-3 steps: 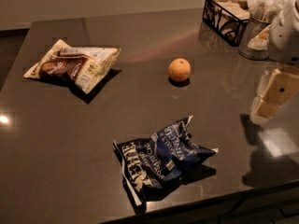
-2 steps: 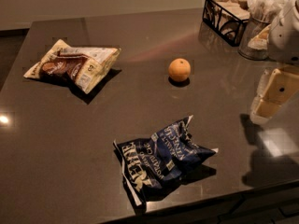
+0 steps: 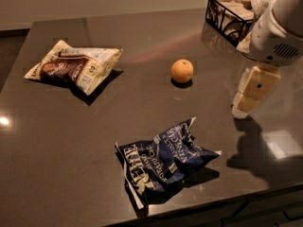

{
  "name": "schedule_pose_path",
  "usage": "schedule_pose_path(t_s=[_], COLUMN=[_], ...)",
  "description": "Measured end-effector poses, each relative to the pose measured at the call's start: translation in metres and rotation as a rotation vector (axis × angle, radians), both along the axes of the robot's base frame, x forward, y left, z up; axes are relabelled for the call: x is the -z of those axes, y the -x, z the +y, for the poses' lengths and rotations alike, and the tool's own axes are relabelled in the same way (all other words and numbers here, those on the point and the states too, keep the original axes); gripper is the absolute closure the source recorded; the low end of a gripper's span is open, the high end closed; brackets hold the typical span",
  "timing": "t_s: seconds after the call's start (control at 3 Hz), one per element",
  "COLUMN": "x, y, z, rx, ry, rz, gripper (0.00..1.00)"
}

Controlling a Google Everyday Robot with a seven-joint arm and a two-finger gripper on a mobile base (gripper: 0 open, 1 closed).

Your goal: Move orange near brown chip bag

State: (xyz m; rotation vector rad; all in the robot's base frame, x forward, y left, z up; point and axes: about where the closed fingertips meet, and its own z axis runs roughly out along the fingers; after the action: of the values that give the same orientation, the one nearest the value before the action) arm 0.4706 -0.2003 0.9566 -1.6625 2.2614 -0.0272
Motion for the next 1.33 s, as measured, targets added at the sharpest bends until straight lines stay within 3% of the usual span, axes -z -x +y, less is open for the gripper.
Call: schedule_pose_path(t_s=[1.33], x=[0.039], y=[-0.105], z=[0.045], rx=[0.101], ry=[-0.156], rz=[0.019], gripper=[0.00])
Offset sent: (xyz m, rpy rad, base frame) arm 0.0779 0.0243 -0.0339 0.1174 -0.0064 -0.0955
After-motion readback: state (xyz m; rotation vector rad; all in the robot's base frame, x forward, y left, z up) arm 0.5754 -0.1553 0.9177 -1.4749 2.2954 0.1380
